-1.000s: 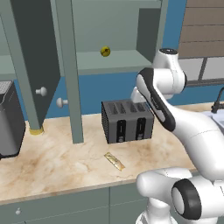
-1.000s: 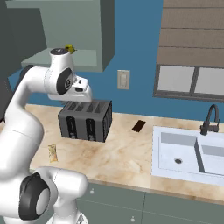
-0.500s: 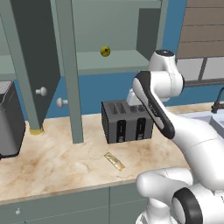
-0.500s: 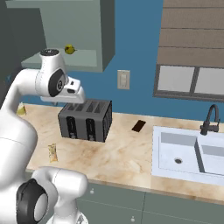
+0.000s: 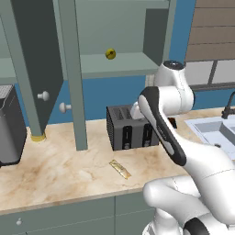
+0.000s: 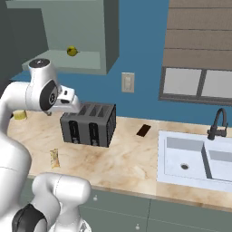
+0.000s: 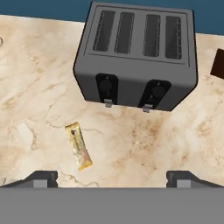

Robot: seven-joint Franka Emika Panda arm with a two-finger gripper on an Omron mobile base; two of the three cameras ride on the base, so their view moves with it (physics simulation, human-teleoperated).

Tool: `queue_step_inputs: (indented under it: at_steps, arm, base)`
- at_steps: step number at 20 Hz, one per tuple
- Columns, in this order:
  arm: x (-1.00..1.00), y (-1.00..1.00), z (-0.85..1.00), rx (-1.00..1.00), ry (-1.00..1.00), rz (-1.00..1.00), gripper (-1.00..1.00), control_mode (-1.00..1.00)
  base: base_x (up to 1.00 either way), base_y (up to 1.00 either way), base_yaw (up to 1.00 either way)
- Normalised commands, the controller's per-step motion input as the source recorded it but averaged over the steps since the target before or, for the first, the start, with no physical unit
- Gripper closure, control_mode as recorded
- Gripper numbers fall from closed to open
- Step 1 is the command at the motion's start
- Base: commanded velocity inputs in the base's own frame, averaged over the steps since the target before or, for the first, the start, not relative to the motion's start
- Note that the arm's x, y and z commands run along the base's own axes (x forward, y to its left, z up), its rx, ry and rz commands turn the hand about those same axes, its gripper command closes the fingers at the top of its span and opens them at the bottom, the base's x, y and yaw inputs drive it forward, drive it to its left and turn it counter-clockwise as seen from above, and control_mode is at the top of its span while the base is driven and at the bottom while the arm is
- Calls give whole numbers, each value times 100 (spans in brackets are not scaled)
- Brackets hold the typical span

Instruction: Pick the bar and honey bottle from the counter and place them in the cabinets closest to them.

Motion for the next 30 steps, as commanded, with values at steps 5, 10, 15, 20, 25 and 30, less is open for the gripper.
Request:
queue_step_inputs:
  at_steps: [5,10,15,20,25,30]
  arm:
    - [-10,17,-15,0,-3,5,-100,-100]
    - [0,15,-15,1,-1,5,-100,-100]
    - [0,11,-16,3,-2,5,-100,-100]
    - [0,15,-23,4,-1,5,-100,-100]
    - [0,18,-31,1,0,6,-100,-100]
    - [0,14,-33,1,0,5,-100,-100]
  base:
    - [0,0,0]
    - [0,0,0]
    - [0,0,0]
    - [0,0,0]
    - [0,0,0]
    - [0,0,0]
